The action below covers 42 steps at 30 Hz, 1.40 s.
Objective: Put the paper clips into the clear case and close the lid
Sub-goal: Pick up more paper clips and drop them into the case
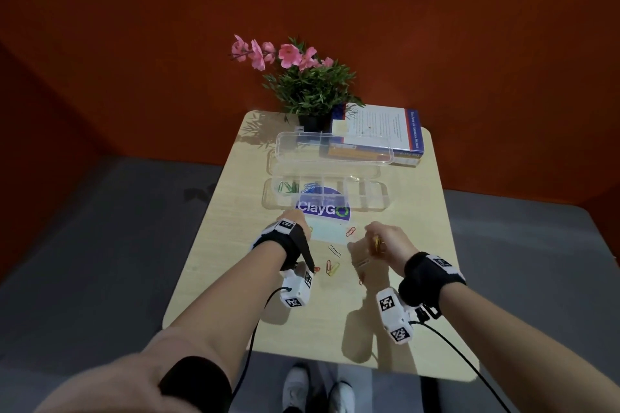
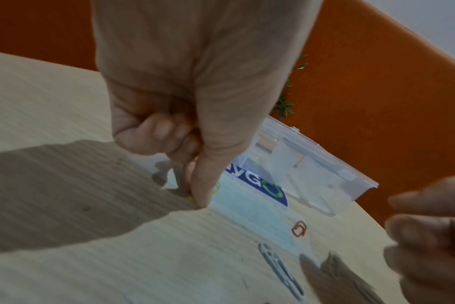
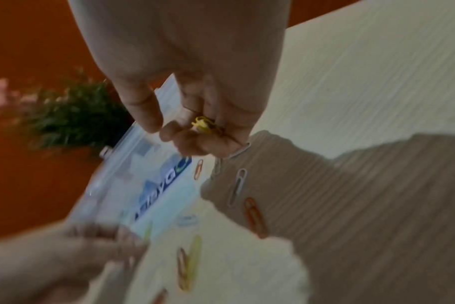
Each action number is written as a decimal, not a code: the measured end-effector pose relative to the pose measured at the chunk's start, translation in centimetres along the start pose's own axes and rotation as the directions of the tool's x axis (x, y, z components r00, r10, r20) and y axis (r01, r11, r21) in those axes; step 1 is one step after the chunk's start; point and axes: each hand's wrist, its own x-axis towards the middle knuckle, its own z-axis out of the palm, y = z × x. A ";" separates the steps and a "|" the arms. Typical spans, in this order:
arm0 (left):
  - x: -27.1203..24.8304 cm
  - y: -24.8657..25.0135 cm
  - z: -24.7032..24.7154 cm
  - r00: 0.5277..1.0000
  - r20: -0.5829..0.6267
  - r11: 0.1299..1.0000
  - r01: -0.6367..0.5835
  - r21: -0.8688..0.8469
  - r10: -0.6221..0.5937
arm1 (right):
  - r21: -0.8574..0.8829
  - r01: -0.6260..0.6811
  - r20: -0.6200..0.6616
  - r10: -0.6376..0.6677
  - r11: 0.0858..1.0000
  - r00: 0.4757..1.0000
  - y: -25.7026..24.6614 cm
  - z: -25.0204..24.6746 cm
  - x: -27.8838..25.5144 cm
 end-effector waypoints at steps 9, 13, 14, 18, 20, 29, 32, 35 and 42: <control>-0.5 -0.6 1.0 0.999 -0.016 0.999 -0.048 0.010 0.048 | -0.828 0.420 0.343 -0.258 0.372 0.903 3.0 3.3 -1.5; -0.8 -1.1 1.2 0.999 -0.002 0.992 -0.053 -0.112 0.053 | -0.881 0.429 0.392 -0.202 0.201 0.898 2.5 4.2 -1.4; -0.8 -1.2 1.2 0.999 -0.002 0.987 -0.052 -0.154 0.052 | -0.889 0.426 0.399 -0.172 0.170 0.901 2.3 4.3 -1.4; -1.4 -1.3 1.1 0.997 -0.059 0.934 -0.061 -0.352 0.043 | -0.909 0.403 0.400 -0.047 0.108 0.915 1.8 4.8 -1.6; -1.5 -1.2 1.3 0.995 -0.093 0.874 -0.081 -0.479 0.041 | -0.922 0.355 0.356 -0.024 0.157 0.934 1.6 4.6 -1.9; -1.2 0.7 0.5 0.998 0.010 0.498 -0.019 -0.867 0.057 | 0.230 -0.230 0.139 0.202 0.945 0.969 -0.4 0.6 -2.2; -0.9 2.1 -0.3 0.996 0.051 0.448 0.015 -0.894 0.068 | 0.409 -0.204 0.176 0.142 0.890 0.974 -1.4 -0.5 -2.5; -0.4 3.5 -1.5 0.994 0.066 0.457 0.021 -0.889 0.083 | 0.493 -0.179 0.157 0.115 0.852 0.981 -2.0 -1.6 -2.7; 2.2 6.1 -5.2 0.999 0.031 0.485 0.011 -0.874 0.034 | 0.407 -0.175 0.116 0.139 0.897 0.984 -2.0 -3.0 -2.3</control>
